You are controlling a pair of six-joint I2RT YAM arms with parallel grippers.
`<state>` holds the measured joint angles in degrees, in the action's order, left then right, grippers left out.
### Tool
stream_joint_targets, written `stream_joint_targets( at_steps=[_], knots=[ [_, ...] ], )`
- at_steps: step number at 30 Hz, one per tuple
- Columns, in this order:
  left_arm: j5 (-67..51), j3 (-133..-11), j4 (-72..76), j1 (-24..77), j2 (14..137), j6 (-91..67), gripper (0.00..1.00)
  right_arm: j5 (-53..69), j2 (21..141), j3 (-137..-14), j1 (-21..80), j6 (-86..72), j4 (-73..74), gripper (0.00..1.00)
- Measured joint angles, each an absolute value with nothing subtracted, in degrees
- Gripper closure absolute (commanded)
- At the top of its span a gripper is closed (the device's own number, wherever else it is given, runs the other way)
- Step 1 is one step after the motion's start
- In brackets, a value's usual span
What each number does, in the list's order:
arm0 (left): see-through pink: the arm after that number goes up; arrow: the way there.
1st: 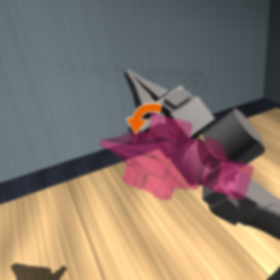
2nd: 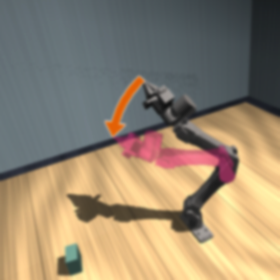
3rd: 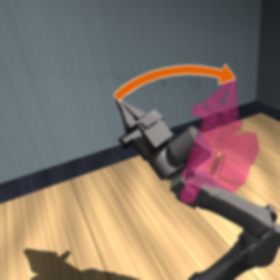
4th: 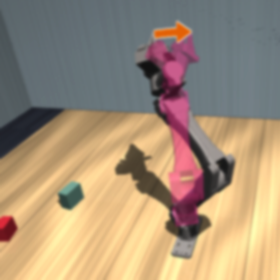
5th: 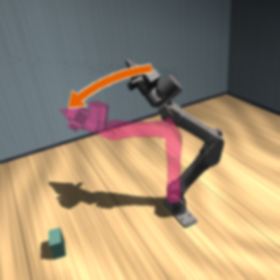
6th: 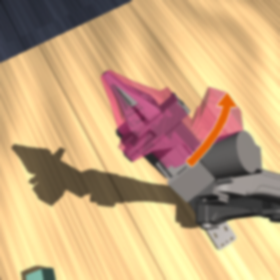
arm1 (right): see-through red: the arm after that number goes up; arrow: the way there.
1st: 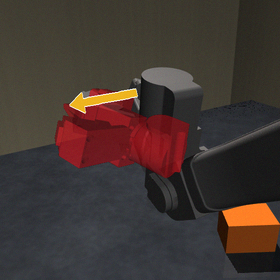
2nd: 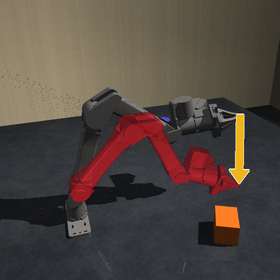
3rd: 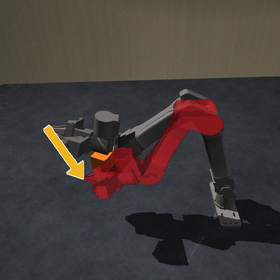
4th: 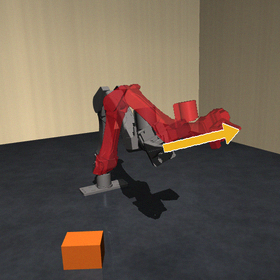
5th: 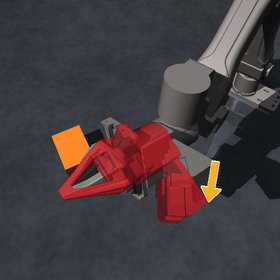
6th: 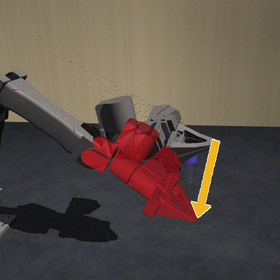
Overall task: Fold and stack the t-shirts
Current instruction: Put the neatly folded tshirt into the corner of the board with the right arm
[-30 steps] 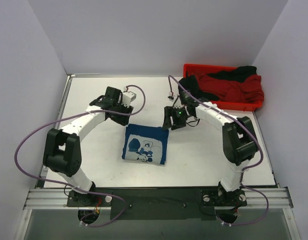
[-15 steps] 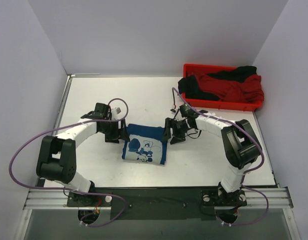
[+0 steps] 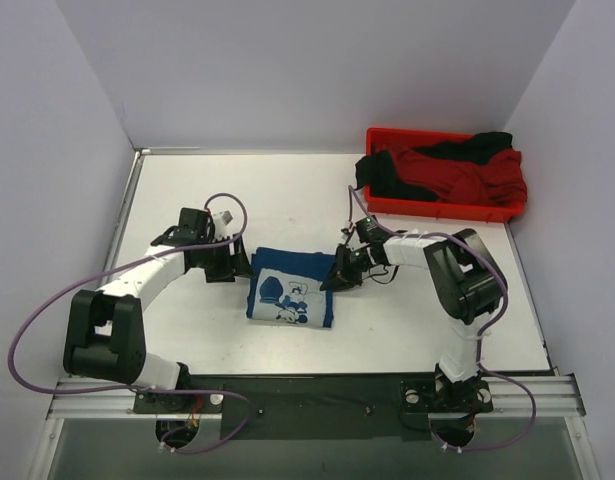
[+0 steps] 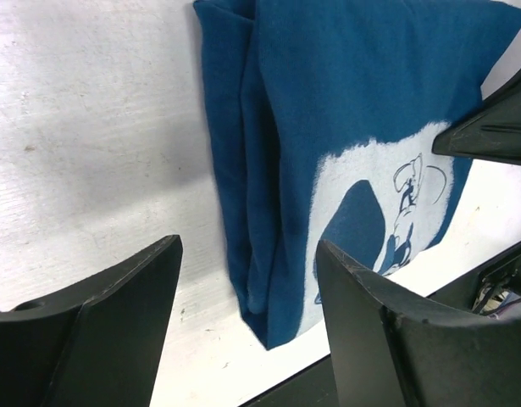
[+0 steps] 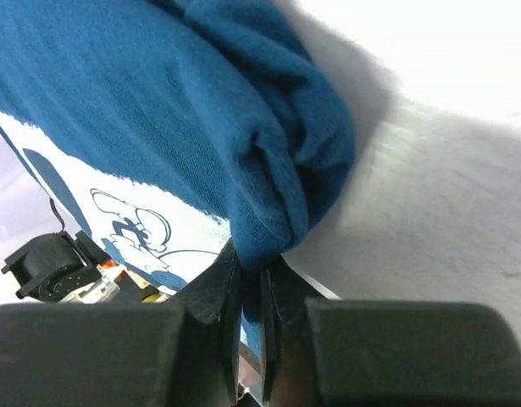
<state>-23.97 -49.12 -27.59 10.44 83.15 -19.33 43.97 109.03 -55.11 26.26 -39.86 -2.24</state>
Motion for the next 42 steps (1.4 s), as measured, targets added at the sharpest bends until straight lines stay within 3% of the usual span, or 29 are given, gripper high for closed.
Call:
stream_joint_targets(
  at_steps=[4, 8, 15, 22, 27, 32, 42],
  knots=[
    [-22.17, -49.60, -27.62, 10.39, 82.56, -18.98, 0.26, 44.10, 109.01, -55.48, 23.83, -37.71, 0.62, 1.00],
    [-18.72, -51.55, -27.94, 10.13, 82.32, -17.61, 0.27, 39.94, 108.86, -60.05, 20.88, -27.79, 12.95, 1.00],
    [-13.43, -53.21, -27.97, 8.99, 78.81, -14.85, 0.27, 22.28, 102.98, -62.76, 19.64, -5.15, 32.12, 1.00],
    [-11.73, -53.60, -27.86, 8.95, 76.29, -13.67, 0.27, 2.35, 101.84, -59.09, 17.41, 8.78, 42.33, 1.00],
    [-11.07, -53.63, -27.88, 8.97, 75.11, -12.84, 0.27, -8.01, 96.84, -50.70, 11.18, 13.39, 42.89, 1.00],
    [-10.68, -53.74, -27.62, 9.54, 74.50, -12.60, 0.27, -17.37, 87.35, -42.09, -1.39, 17.41, 38.70, 1.00],
    [-8.99, -53.74, -27.55, 10.04, 73.69, -11.22, 0.27, -28.08, 85.14, -38.96, -14.81, 26.81, 29.43, 1.00]
  ],
)
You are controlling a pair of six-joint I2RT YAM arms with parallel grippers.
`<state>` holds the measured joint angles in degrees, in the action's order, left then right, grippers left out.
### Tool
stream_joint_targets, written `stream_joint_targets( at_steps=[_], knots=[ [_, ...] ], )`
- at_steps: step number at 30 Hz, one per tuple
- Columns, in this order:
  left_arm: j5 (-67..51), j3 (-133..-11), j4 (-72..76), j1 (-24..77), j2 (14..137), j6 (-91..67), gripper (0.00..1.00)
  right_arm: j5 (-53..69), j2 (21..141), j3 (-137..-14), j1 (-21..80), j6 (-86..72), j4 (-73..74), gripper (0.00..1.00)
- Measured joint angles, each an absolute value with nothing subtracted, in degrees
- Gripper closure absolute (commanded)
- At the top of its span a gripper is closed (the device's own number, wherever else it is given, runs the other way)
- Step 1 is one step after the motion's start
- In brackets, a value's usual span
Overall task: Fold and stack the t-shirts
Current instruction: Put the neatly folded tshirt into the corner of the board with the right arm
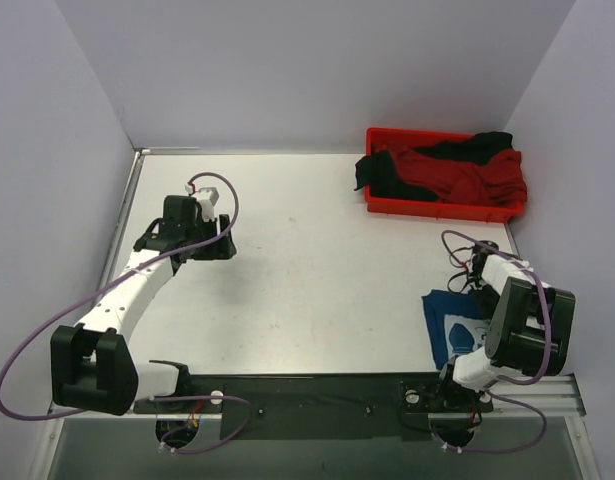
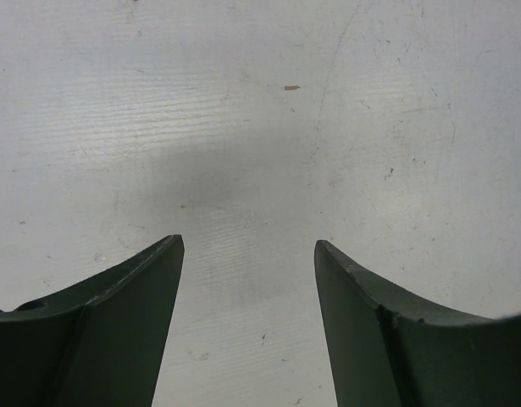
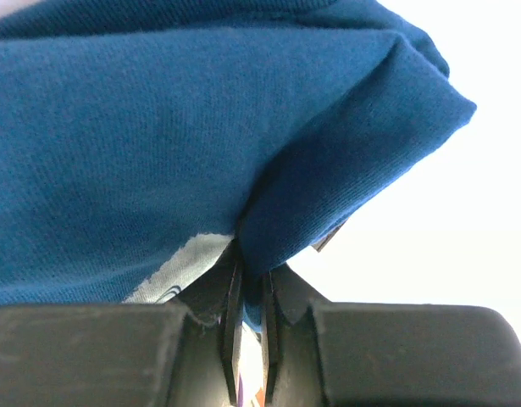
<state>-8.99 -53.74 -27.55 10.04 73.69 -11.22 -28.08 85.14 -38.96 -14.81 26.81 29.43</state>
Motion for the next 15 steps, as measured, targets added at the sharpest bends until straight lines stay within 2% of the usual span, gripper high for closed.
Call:
stream_joint_targets(
  at_steps=[8, 11, 12, 15],
  knots=[
    [-7.64, -53.74, -27.59, 9.98, 73.58, -9.98, 0.27, -30.70, 85.23, -39.51, -24.49, 33.93, 24.80, 0.98],
    [-7.62, -53.74, -27.59, 9.78, 73.58, -9.91, 0.27, -30.81, 86.21, -41.04, -25.34, 35.29, 24.01, 0.74],
    [-7.62, -53.74, -27.59, 9.65, 73.58, -9.85, 0.27, -30.87, 86.76, -41.54, -25.63, 35.44, 23.59, 0.52],
    [-7.49, -53.74, -27.62, 9.39, 73.58, -9.78, 0.27, -32.60, 87.88, -43.20, -27.94, 35.00, 22.76, 0.44]
  ],
)
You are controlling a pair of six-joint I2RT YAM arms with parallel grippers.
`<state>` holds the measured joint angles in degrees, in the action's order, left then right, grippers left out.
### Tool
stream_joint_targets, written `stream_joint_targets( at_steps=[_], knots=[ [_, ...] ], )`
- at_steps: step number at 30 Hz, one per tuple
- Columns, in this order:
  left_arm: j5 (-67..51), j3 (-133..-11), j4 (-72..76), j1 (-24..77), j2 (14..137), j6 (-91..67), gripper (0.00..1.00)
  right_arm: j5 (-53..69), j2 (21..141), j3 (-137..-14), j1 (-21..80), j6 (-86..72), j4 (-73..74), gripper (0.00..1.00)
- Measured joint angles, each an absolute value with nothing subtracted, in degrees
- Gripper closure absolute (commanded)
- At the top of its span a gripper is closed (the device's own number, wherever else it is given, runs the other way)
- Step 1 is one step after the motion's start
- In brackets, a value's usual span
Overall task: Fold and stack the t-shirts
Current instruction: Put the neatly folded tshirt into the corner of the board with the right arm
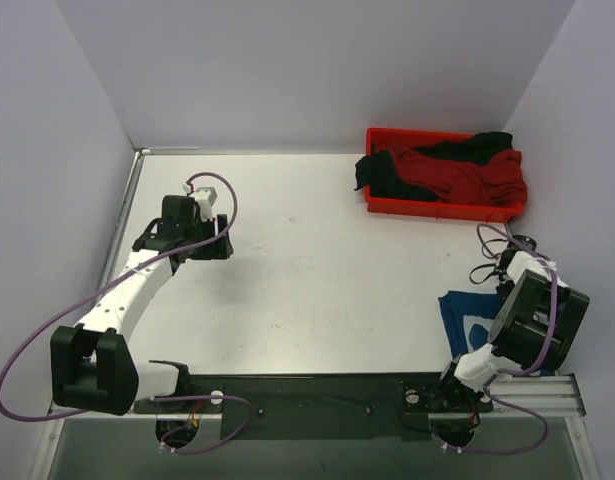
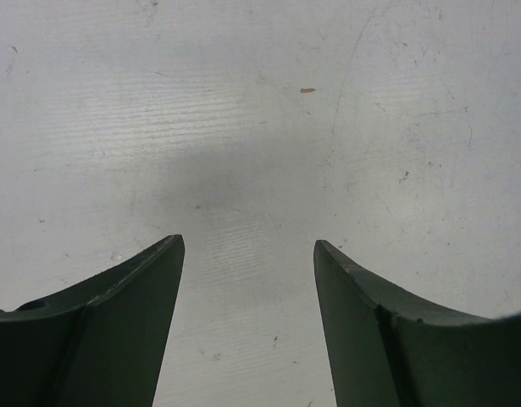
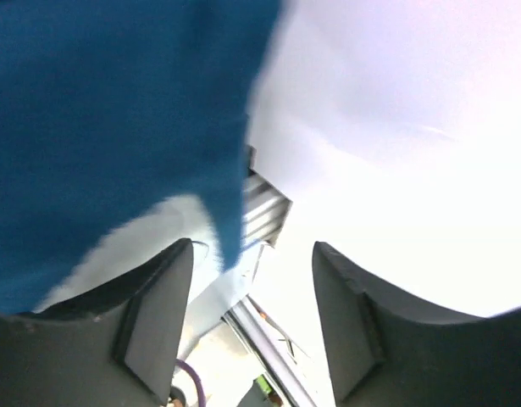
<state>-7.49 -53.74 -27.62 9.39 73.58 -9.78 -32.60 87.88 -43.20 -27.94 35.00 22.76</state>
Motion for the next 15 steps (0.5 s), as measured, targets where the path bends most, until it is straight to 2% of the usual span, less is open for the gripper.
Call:
stream_joint_targets(
  at_steps=[5, 9, 14, 15],
  knots=[
    [-7.53, -53.74, -27.59, 9.34, 73.58, -9.76, 0.28, -36.10, 87.59, -50.50, -31.90, 31.14, 22.04, 0.43],
    [-7.79, -53.74, -27.62, 9.21, 73.58, -9.61, 0.28, -33.98, 83.33, -55.40, -30.00, 26.28, 21.85, 0.44],
    [-8.40, -53.74, -27.81, 8.99, 73.58, -8.08, 0.27, -19.49, 71.26, -56.69, -18.02, 22.22, 21.47, 0.42],
    [-8.71, -53.74, -27.99, 8.91, 73.58, -7.62, 0.27, -14.85, 68.77, -56.60, -15.57, 21.23, 21.21, 0.37]
  ],
)
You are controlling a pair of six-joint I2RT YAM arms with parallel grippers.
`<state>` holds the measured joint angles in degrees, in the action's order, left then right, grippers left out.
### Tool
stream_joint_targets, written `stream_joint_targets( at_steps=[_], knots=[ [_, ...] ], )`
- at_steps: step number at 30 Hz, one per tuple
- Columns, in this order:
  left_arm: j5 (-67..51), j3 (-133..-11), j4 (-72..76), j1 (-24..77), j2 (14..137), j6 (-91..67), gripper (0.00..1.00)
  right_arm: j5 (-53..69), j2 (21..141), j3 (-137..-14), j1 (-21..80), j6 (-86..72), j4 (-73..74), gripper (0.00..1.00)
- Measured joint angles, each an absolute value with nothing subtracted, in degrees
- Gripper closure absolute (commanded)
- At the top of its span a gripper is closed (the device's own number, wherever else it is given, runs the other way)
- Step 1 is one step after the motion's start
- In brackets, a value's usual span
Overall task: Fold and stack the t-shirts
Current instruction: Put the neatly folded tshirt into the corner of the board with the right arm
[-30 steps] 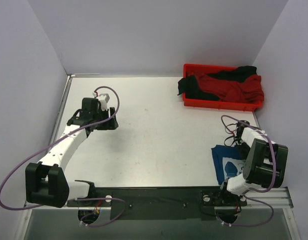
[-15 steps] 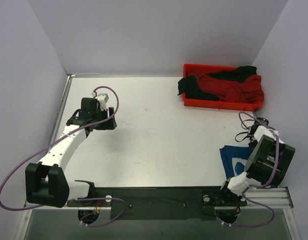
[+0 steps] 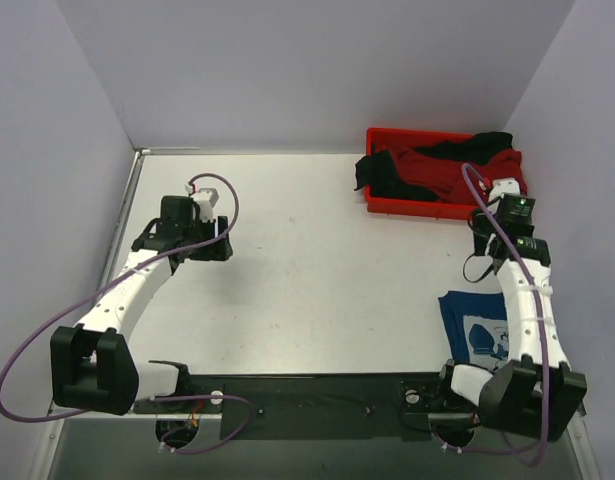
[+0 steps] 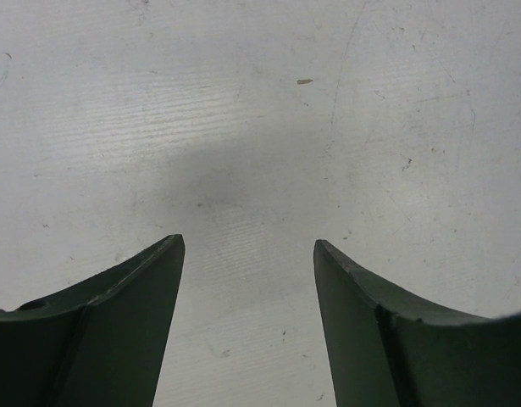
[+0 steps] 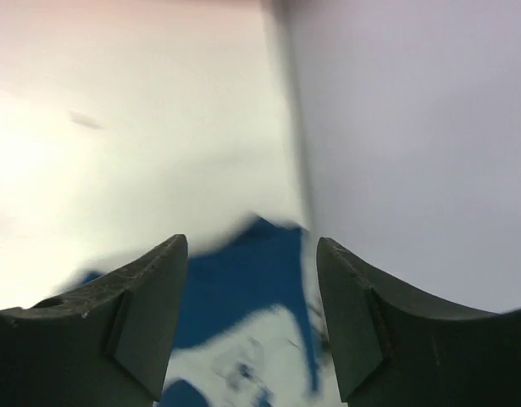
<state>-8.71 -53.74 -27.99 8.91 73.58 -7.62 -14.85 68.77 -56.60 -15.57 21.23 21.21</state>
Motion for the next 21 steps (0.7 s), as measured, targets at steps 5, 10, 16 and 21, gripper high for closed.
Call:
stream_joint_targets(
  at_steps=[5, 10, 16, 21],
  knots=[
    [-10.26, -53.45, -28.03, 8.82, 73.25, -4.56, 0.22, 5.76, 55.72, -48.45, -6.70, 14.02, 12.23, 0.04],
    [-11.16, -46.39, -26.04, 8.14, 64.97, 0.89, 0.12, 16.43, 50.04, -37.52, 3.09, 7.90, -0.49, 0.00],
    [-10.09, -33.98, -16.84, 8.08, 49.39, 4.58, 0.10, 19.55, 50.46, -26.35, 12.29, 5.06, -12.16, 0.00],
    [-6.63, -25.12, -8.27, 8.05, 47.46, 3.64, 0.08, 19.55, 50.50, -17.80, 13.19, 2.68, -19.75, 0.00]
  ],
)
